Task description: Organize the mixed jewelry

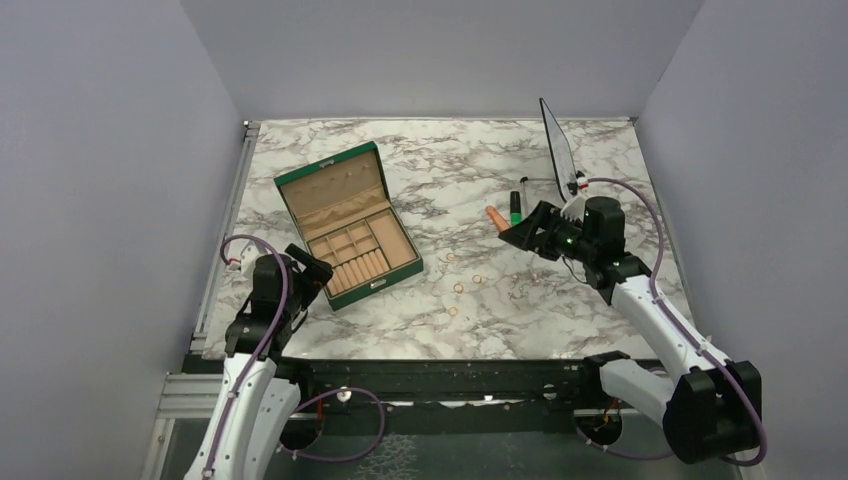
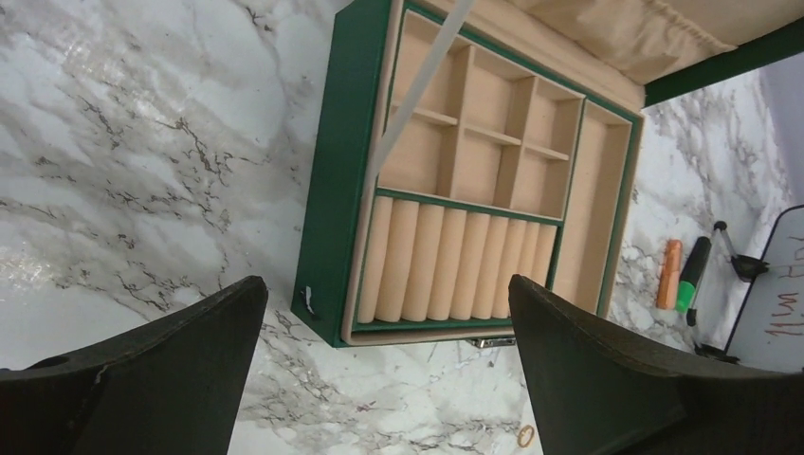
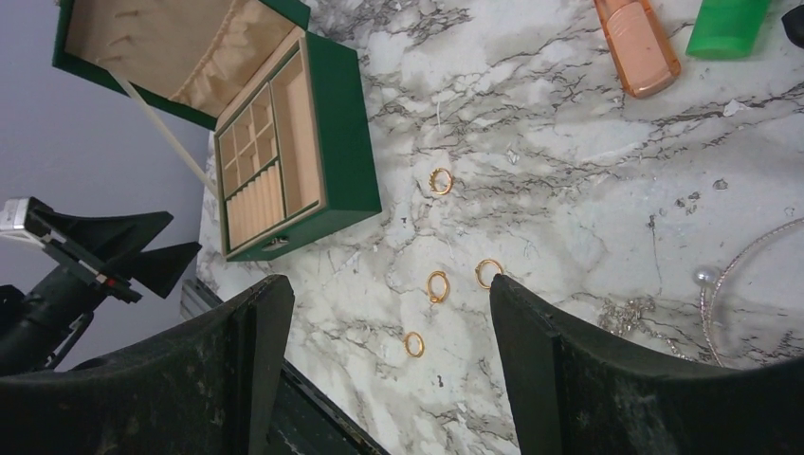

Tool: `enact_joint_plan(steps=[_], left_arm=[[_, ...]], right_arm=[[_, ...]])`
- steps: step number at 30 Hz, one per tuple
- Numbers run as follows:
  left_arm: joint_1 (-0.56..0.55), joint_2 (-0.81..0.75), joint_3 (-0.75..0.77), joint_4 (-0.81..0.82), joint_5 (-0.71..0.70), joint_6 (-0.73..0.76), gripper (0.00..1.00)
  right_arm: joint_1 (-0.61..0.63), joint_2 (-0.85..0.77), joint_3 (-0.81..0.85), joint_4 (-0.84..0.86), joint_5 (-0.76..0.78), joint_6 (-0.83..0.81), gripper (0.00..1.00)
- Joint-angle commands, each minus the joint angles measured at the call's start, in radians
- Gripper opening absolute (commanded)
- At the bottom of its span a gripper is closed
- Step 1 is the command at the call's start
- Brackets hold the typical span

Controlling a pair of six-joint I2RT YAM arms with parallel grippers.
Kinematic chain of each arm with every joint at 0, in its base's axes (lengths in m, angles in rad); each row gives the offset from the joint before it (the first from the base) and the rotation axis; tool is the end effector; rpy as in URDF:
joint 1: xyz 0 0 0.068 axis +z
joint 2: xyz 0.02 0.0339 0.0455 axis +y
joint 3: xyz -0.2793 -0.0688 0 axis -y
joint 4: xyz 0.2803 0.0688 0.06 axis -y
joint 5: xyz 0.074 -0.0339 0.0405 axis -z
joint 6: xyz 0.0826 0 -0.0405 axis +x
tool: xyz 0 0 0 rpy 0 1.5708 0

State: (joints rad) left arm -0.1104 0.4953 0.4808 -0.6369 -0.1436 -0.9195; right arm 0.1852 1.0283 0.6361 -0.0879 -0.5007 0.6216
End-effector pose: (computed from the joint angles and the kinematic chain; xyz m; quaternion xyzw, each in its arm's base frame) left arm 0.1795 -0.0080 0.2077 -0.3811 0.8092 -0.1620 0.4168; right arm 0.2754 0.0919 0.2334 0.0538 0.8365 0.3921 0.3791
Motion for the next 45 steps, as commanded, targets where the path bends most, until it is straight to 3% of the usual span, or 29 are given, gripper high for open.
enact_joint_plan(steps=[1,12,26,36,45], left_arm=[[0.008,0.041,-0.036,0.08,-0.006,-0.022,0.97],[0.008,0.163,-0.148,0.356,0.072,-0.028,0.65],[0.008,0.334,-0.085,0.536,0.04,0.074,0.51],[0.01,0.47,0.002,0.595,0.064,0.121,0.49],[0.01,0.404,0.111,0.364,-0.028,0.176,0.78]], right_arm=[[0.013,0.023,-0.026,0.079,-0.044,0.033,0.81],[0.02,0.085,-0.024,0.105,-0.035,0.029,0.68],[0.02,0.127,-0.008,0.089,-0.039,-0.003,0.61],[0.022,0.115,-0.02,0.027,0.004,-0.022,0.55],[0.022,0.091,-0.009,-0.054,0.122,-0.087,0.56]])
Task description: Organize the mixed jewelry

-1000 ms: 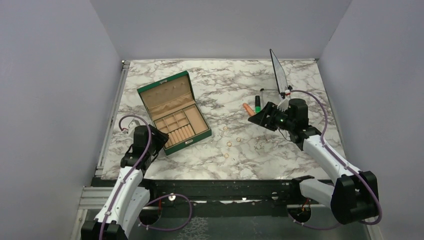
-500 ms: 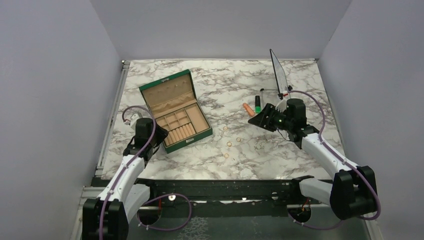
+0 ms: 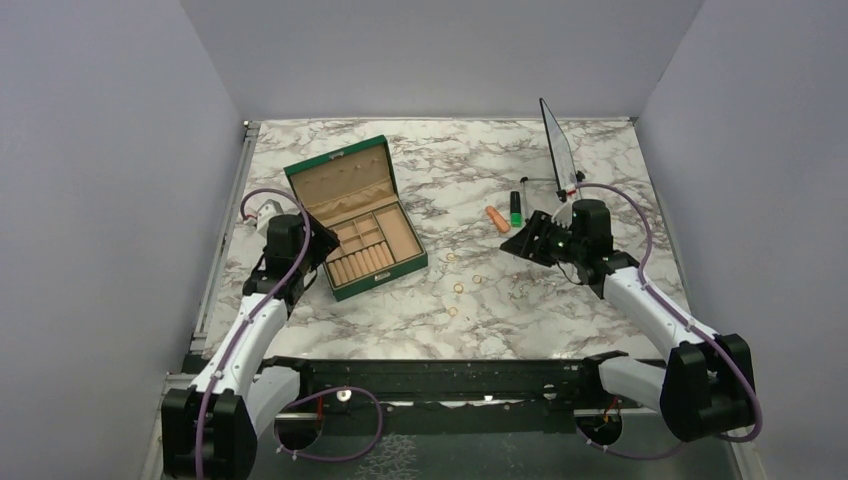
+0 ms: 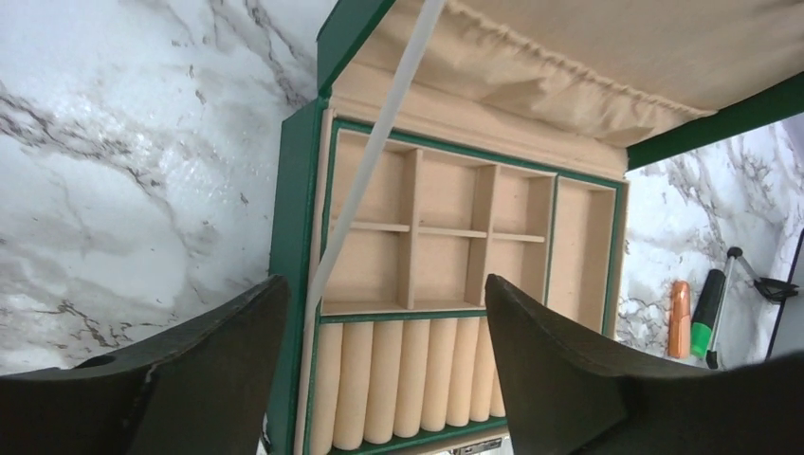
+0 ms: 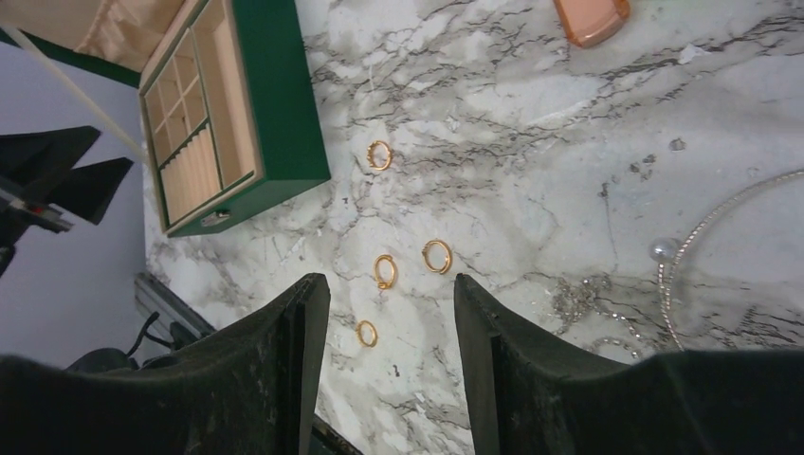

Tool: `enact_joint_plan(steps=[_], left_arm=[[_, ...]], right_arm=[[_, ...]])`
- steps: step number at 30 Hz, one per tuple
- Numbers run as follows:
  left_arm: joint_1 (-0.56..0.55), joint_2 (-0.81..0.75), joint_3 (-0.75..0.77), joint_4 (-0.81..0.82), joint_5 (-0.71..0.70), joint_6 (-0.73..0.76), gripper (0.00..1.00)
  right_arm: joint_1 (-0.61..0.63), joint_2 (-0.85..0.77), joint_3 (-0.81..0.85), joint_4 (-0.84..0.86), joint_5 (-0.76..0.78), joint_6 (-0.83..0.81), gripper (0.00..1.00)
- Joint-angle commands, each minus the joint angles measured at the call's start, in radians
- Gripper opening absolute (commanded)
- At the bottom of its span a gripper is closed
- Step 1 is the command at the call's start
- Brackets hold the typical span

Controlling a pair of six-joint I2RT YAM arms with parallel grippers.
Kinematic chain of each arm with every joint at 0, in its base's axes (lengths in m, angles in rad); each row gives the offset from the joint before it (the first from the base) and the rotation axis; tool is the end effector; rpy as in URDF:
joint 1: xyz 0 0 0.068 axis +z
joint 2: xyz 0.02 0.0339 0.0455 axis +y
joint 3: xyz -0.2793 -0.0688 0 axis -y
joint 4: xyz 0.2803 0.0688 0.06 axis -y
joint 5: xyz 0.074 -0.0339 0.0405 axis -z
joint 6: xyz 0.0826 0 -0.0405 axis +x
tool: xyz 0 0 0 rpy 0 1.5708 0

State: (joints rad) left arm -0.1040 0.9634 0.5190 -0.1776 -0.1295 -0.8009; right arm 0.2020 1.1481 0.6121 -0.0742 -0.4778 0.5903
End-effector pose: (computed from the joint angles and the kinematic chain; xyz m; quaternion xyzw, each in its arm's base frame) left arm 0.2658 -0.0170 0.1857 -0.3309 0.8243 -0.1475 0.4351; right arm 0.2841 0.0970 0.1922 0.0590 0.8666 0.3668 0.3332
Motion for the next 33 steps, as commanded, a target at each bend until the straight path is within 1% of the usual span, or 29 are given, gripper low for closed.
enact_joint_plan(steps=[1,4,7,9,12,15,17,19,23,25,28,30,33], left_arm=[[0.003,-0.083,0.079,-0.118,-0.022,0.082,0.79],[0.003,-0.137,0.081,-0.129,0.09,0.171,0.82],[0.003,-0.165,0.085,-0.108,0.248,0.228,0.85],[0.004,-0.18,0.079,-0.076,0.325,0.226,0.85],[0.004,-0.199,0.055,-0.013,0.397,0.208,0.86],[0.004,-0.212,0.039,0.032,0.432,0.193,0.87],[0.004,-0.221,0.03,0.057,0.451,0.189,0.87],[0.003,-0.224,0.022,0.075,0.464,0.189,0.88],[0.003,-0.23,0.004,0.096,0.465,0.187,0.88],[0.004,-0.229,-0.003,0.103,0.467,0.18,0.88],[0.002,-0.227,-0.008,0.11,0.467,0.175,0.88],[0.003,-0.228,-0.008,0.111,0.464,0.174,0.88],[0.002,-0.23,-0.01,0.108,0.454,0.172,0.88]], right_arm=[[0.006,-0.033,0.015,-0.078,0.123,-0.067,0.56],[0.011,-0.048,0.004,-0.085,0.186,-0.091,0.59],[0.04,-0.036,-0.002,-0.078,0.218,-0.099,0.6],[0.087,-0.011,0.01,-0.084,0.255,-0.102,0.61],[0.19,0.046,0.041,-0.1,0.356,-0.105,0.61],[0.292,0.119,0.091,-0.127,0.448,-0.105,0.61],[0.345,0.168,0.123,-0.147,0.498,-0.104,0.57],[0.399,0.213,0.15,-0.163,0.54,-0.109,0.52],[0.464,0.291,0.205,-0.188,0.576,-0.121,0.46],[0.498,0.319,0.23,-0.196,0.582,-0.122,0.44],[0.544,0.361,0.261,-0.209,0.608,-0.104,0.46],[0.572,0.387,0.277,-0.221,0.636,-0.08,0.51],[0.608,0.438,0.304,-0.251,0.683,-0.042,0.53]])
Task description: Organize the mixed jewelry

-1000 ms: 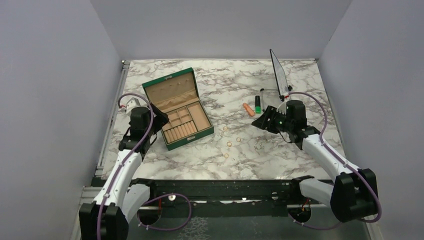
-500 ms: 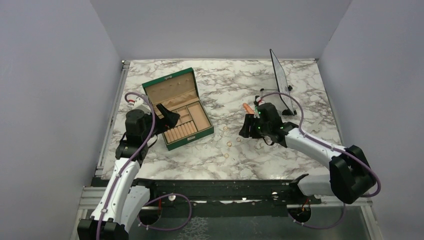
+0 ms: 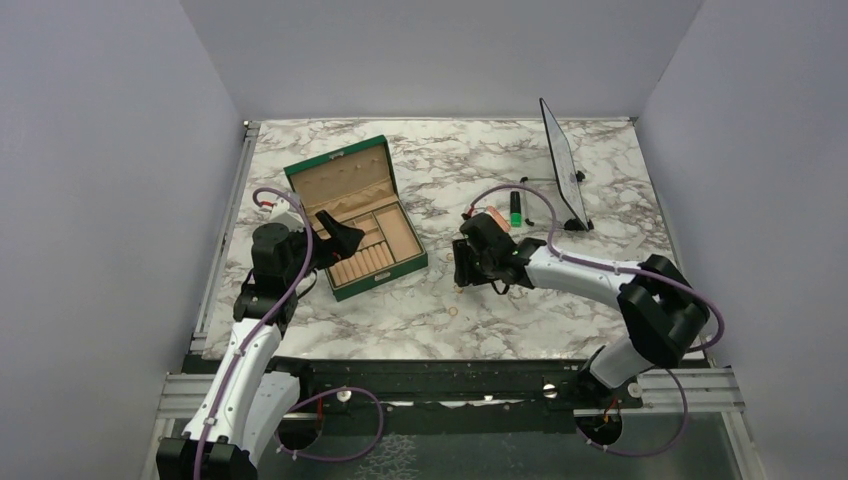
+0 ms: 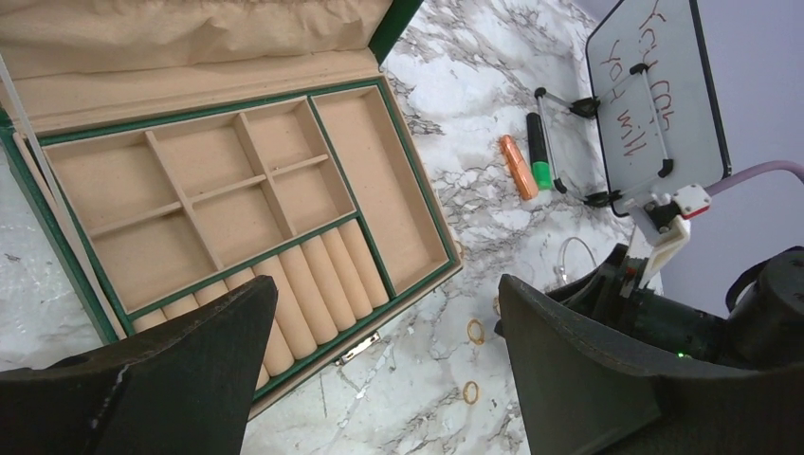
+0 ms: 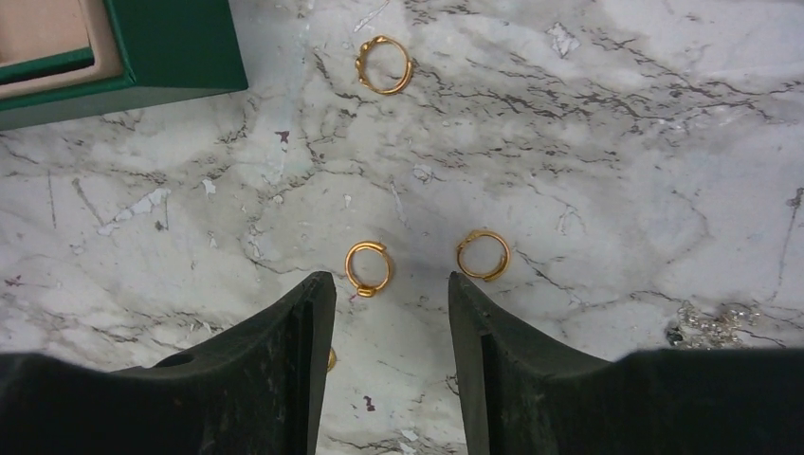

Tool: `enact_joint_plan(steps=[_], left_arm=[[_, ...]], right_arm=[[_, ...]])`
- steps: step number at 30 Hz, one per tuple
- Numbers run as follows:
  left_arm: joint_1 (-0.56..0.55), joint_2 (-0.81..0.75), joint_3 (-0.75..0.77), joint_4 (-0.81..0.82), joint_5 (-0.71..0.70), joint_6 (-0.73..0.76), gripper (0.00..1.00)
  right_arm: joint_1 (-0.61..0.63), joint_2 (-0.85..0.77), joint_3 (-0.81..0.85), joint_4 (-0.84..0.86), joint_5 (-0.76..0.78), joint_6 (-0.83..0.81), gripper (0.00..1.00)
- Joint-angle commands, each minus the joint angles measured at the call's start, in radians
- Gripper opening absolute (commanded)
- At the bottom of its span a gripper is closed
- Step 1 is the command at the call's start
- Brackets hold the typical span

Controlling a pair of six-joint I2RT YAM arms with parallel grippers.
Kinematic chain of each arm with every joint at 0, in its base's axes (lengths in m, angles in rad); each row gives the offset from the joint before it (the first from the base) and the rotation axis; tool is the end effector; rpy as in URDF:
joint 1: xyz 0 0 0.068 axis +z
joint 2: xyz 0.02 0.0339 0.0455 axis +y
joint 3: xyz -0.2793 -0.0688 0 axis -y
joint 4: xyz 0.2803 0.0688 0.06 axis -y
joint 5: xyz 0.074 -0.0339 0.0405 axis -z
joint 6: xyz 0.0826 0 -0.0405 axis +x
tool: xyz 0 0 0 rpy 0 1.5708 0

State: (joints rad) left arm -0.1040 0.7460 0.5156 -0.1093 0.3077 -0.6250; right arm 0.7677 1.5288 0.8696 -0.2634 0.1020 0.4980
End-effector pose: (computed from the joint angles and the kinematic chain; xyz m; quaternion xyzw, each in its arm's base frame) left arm 0.2415 -0.0504 0.2466 -0.1223 0.8024 -0.3203 0.4885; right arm 0.2655 0.2446 0.1438 -0.1112 0.9403 0.1491 0.2850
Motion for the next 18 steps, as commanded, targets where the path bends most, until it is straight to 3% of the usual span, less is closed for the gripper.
enact_joint_plan(steps=[1,15,18], left_arm=[[0.003,-0.012,-0.006,0.039,0.014,-0.005,0.88],[0.003,-0.008,-0.011,0.033,0.008,-0.021,0.88],[0.003,0.002,-0.005,0.032,0.024,-0.019,0.88]], right_arm=[[0.049,0.074,0.056,-0.078,0.113,0.065,0.53],[0.079,0.16,0.089,-0.112,0.053,0.116,0.35],[0.079,0.17,0.095,-0.116,0.041,0.114,0.27]])
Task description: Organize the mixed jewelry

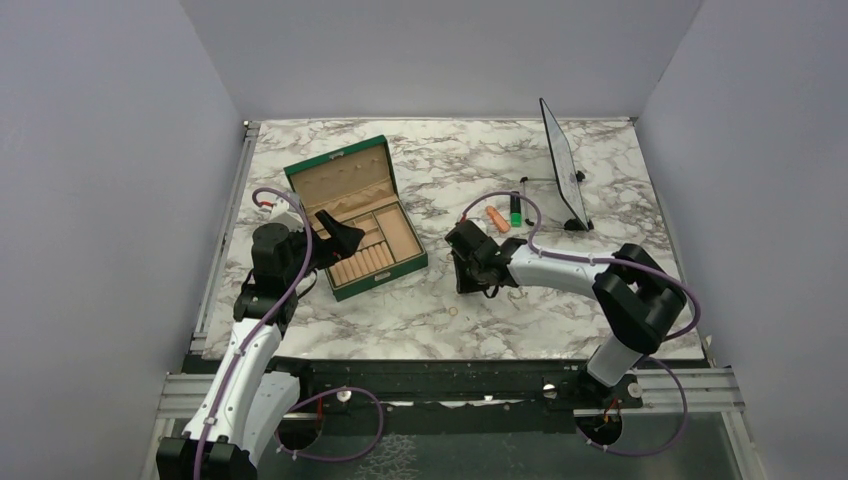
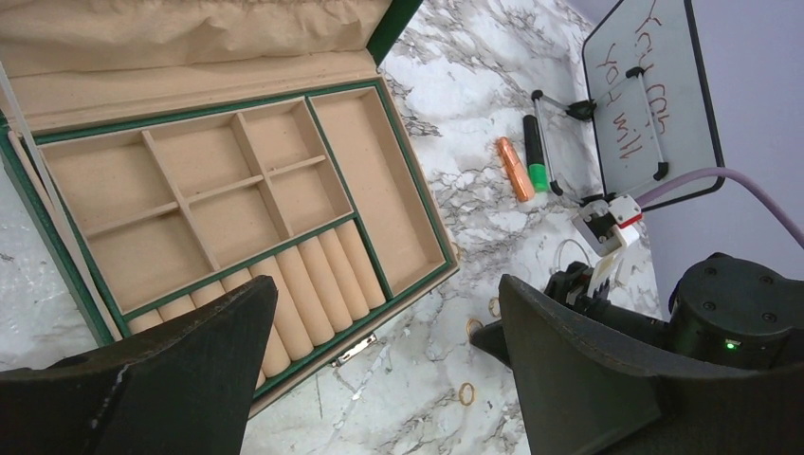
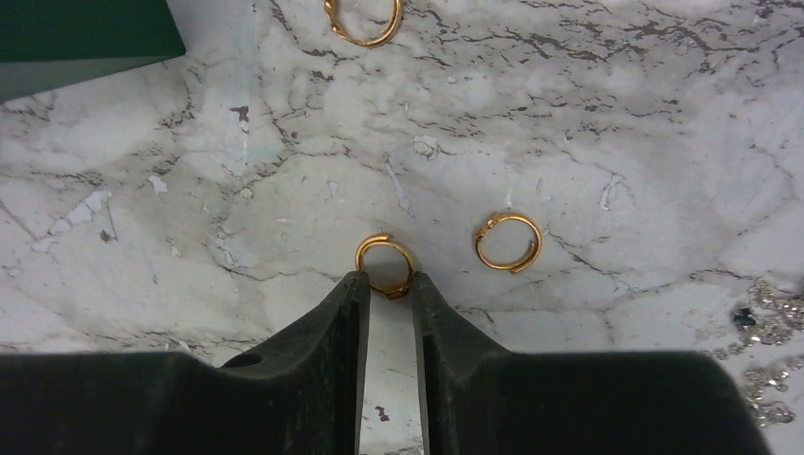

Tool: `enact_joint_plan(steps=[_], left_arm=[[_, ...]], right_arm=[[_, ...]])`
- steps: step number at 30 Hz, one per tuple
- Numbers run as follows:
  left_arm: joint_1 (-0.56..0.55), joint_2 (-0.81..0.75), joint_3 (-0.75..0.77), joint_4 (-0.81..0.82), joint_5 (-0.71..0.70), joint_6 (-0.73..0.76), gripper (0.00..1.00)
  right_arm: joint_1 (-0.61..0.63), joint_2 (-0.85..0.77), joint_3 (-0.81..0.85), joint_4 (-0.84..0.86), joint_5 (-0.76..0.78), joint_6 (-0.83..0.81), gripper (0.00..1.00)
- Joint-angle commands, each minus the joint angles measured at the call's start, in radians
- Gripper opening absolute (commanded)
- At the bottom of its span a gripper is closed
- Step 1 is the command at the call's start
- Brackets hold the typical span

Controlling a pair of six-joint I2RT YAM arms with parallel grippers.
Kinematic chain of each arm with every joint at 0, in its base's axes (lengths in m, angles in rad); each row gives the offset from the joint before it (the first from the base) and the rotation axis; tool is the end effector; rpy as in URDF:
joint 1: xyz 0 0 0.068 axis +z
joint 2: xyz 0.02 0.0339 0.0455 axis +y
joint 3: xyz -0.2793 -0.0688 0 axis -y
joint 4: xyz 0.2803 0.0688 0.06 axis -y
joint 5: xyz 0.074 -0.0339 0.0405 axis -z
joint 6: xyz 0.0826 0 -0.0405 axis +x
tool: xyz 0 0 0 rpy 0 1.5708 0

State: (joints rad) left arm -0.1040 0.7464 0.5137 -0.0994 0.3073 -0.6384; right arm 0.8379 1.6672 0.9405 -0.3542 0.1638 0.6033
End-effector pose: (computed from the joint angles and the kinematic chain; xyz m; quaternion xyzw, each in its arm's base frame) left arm 0.2420 -0.0504 0.2471 -0.1268 0.7996 -0.3242 0.4894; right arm 0.2572 0.2655 0.1129 -0.0935 0.9626 0.0998 0.2340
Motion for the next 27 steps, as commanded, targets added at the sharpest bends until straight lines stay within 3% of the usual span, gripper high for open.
enact_joint_plan(steps=[1,6,13,21,27], left_arm=[[0.003,0.004,-0.002,0.022,0.028,-0.006,0.88],[0.003,0.022,-0.003,0.021,0.071,-0.009,0.88],[-0.02,0.091,0.002,0.062,0.237,-0.001,0.88],[-0.212,0.16,-0.05,0.224,0.236,-0.07,0.88],[-0.348,0.291,-0.121,0.412,0.168,-0.109,0.65]], right_arm=[[0.008,0.032,0.023,-0.027,-0.021,0.009,0.25],[0.009,0.013,0.015,-0.026,-0.004,0.01,0.14],[0.008,-0.055,-0.029,0.057,0.01,-0.002,0.12],[0.009,-0.189,-0.122,0.243,-0.112,-0.034,0.12],[0.008,-0.241,-0.154,0.344,-0.293,0.004,0.11]])
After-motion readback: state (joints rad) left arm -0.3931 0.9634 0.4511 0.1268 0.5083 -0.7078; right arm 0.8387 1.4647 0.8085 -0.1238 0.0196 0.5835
